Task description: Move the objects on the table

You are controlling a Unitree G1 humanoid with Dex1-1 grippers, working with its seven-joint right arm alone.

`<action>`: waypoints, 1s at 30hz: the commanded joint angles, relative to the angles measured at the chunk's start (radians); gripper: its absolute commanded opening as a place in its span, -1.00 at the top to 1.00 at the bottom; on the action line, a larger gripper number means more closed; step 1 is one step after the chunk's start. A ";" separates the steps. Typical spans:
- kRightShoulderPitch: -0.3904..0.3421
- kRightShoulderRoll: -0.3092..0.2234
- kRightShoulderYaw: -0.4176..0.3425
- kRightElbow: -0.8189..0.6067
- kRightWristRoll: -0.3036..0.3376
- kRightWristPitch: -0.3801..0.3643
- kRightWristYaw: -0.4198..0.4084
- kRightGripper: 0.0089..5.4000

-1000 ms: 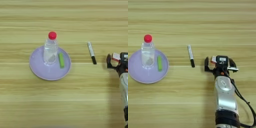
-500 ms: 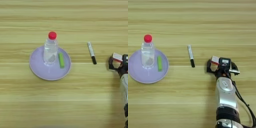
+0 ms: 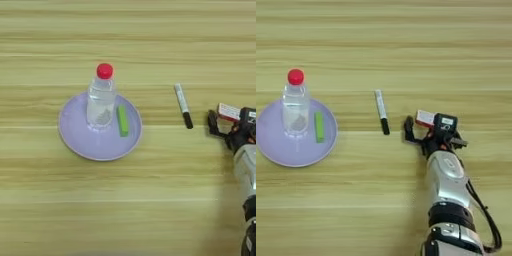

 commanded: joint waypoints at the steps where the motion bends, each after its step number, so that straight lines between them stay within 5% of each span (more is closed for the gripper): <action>1: -0.089 -0.049 0.007 0.020 -0.002 -0.035 0.012 -0.98; 8: -0.115 -0.060 0.011 0.094 -0.006 -0.056 0.012 -0.98; 21: -0.118 -0.058 0.031 0.124 -0.007 -0.062 0.006 -0.52; 30: 0.037 0.017 0.094 -0.182 0.000 0.044 0.010 -0.47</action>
